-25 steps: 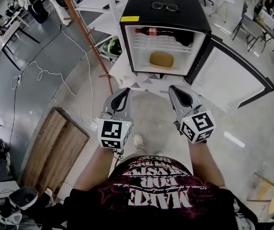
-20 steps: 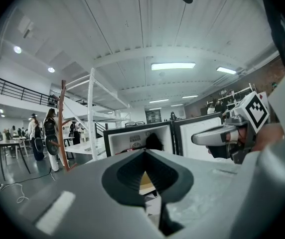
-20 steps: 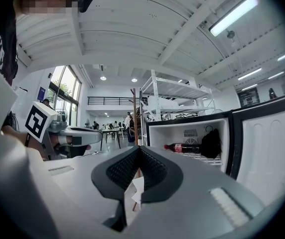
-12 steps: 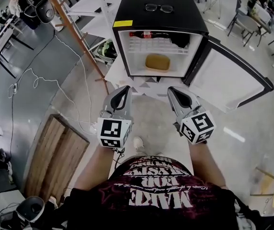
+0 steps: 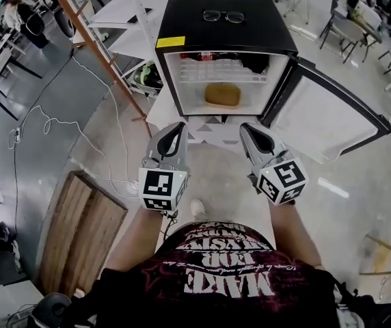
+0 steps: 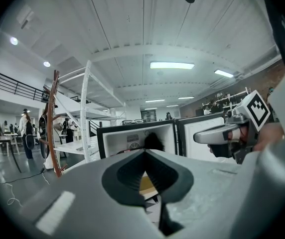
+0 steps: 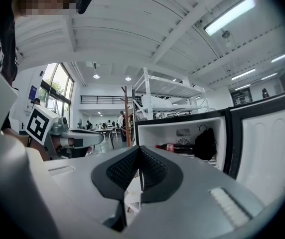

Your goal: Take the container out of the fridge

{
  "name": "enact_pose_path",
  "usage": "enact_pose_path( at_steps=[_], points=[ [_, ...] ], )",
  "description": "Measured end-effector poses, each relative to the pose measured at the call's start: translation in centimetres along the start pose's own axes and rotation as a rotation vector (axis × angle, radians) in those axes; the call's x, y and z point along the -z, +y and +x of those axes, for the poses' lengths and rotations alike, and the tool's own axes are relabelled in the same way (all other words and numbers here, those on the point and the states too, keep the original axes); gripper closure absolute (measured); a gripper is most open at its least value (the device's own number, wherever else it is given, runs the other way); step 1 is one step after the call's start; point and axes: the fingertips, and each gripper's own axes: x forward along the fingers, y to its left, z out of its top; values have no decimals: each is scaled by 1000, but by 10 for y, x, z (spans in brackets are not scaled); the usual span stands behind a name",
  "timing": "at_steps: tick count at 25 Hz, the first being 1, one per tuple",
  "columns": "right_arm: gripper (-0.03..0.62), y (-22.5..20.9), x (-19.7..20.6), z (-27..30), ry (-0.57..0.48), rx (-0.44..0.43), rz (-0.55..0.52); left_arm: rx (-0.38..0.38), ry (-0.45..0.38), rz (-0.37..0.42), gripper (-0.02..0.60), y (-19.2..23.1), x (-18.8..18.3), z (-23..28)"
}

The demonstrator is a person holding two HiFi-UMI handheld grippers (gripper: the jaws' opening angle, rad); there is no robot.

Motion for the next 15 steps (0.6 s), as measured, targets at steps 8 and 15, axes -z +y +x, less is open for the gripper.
enact_pose_path(
  at_steps=[8, 15],
  points=[
    [566, -9, -2, 21, 3, 24, 2, 31, -2, -6, 581, 14, 3, 22],
    [566, -15, -2, 37, 10, 47, 1, 58, -3, -9, 581, 25, 5, 36]
  ],
)
